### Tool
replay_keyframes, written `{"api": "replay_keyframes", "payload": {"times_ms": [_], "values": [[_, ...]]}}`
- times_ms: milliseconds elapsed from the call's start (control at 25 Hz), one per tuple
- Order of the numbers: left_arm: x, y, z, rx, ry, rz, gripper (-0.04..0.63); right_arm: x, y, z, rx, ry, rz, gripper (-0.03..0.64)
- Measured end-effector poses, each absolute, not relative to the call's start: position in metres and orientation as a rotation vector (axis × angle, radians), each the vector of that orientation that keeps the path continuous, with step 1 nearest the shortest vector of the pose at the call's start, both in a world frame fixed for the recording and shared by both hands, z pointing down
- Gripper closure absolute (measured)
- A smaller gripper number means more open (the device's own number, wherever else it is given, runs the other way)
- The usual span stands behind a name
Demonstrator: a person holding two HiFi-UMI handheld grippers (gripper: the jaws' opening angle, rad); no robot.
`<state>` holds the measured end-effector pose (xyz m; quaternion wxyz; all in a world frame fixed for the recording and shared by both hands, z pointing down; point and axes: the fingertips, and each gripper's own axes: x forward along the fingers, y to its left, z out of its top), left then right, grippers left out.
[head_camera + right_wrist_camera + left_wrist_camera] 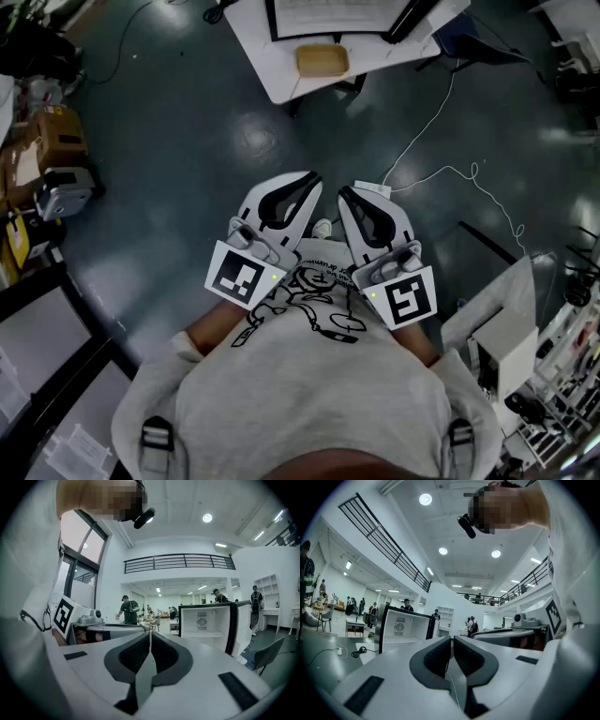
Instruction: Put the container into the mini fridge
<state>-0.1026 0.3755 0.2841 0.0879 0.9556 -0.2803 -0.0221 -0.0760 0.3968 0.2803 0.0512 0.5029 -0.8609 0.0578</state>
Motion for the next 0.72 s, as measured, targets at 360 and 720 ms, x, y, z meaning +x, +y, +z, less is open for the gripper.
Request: {"api": "replay_keyframes", "payload": {"times_ms": [360, 720], "values": [[-0.117, 0.376, 0.287, 2.852, -0.764, -0.064, 0.563, -0.091, 0.400, 0.288, 1.537, -2.624, 0.271, 0.580], [-0.128, 0.369, 0.297, 2.858, -0.740, -0.045, 0.563, -0.097, 0.401, 0.297, 1.566, -2.588, 0.314, 0.580]]}}
